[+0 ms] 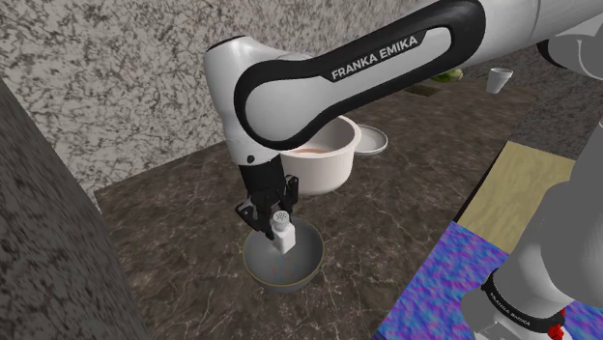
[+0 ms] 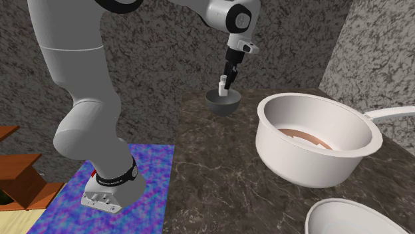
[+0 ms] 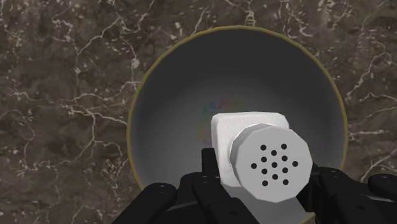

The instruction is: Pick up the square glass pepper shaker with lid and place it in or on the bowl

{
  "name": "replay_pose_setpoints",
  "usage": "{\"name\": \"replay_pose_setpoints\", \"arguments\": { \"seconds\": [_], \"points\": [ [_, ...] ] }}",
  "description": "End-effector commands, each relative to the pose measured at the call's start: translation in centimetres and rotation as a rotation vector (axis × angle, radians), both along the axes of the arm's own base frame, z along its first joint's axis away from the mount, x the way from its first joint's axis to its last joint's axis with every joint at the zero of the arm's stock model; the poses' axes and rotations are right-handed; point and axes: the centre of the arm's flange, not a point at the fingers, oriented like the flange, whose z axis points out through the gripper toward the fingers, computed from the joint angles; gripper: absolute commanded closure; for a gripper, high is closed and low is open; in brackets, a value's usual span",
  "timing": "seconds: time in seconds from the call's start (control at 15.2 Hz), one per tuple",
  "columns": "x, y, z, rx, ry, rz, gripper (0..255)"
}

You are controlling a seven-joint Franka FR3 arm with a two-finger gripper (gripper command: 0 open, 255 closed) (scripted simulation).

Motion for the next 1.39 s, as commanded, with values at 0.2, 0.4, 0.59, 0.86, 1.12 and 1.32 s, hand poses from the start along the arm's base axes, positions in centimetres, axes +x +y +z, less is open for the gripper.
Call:
{"name": "replay_pose_setpoints", "arguments": {
  "seconds": [0.2, 0.4, 0.59, 0.86, 1.12, 1.32],
  "points": [
    [0.0, 0.0, -0.1, 0.000, 0.000, 0.000, 255],
    [0.0, 0.0, -0.1, 0.000, 0.000, 0.000, 0],
    [0.0, 0.0, -0.1, 0.000, 0.000, 0.000, 0],
    [1.1, 0.1, 4.8, 0.000, 0.000, 0.000, 0],
    [1.1, 0.1, 4.8, 0.000, 0.000, 0.000, 0],
    [1.1, 0.1, 4.8, 0.000, 0.000, 0.000, 0]
  ]
}}
